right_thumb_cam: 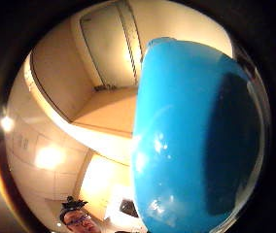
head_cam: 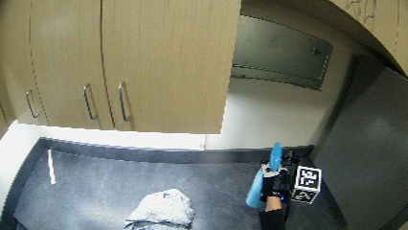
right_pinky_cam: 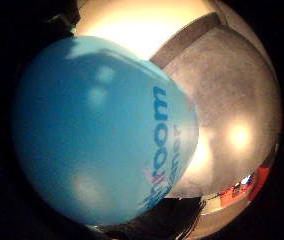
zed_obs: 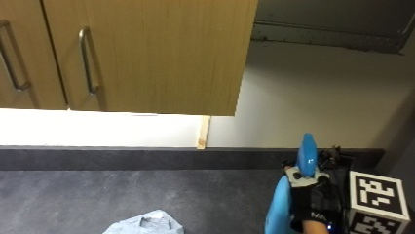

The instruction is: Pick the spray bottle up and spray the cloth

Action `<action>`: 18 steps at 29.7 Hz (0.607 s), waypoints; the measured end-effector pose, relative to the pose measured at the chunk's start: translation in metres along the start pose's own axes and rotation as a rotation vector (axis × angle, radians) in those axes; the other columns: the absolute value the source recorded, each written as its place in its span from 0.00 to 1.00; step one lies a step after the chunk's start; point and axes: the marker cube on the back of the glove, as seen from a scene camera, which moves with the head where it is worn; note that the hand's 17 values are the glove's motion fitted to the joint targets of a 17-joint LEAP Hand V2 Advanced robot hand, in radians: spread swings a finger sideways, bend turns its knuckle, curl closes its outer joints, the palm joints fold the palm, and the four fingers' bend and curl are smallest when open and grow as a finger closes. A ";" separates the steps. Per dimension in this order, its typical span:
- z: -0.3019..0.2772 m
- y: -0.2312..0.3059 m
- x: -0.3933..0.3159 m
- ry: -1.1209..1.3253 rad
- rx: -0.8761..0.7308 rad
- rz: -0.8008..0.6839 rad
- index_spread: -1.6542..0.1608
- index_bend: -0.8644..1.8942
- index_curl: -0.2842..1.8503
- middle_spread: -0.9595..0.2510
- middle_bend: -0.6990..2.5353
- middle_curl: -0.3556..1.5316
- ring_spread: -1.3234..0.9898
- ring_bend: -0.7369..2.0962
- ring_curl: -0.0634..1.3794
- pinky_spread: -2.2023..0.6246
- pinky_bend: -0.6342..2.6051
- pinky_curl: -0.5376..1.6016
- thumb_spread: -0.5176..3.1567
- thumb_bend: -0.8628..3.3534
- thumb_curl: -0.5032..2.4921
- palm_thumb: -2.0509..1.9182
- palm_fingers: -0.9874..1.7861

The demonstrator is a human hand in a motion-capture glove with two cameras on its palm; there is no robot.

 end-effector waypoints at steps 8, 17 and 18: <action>0.066 0.065 0.004 -0.009 -0.247 -0.024 0.85 0.50 0.40 0.77 0.37 0.48 0.54 0.37 0.35 0.82 0.23 0.29 0.30 0.20 0.41 0.83 0.70; 0.125 0.110 -0.010 -0.082 -0.454 -0.028 0.85 0.50 0.41 0.77 0.36 0.48 0.54 0.37 0.36 0.82 0.24 0.29 0.29 0.20 0.41 0.83 0.70; 0.129 0.111 -0.011 -0.081 -0.469 -0.028 0.85 0.49 0.41 0.77 0.36 0.48 0.54 0.37 0.36 0.82 0.24 0.29 0.29 0.20 0.41 0.83 0.70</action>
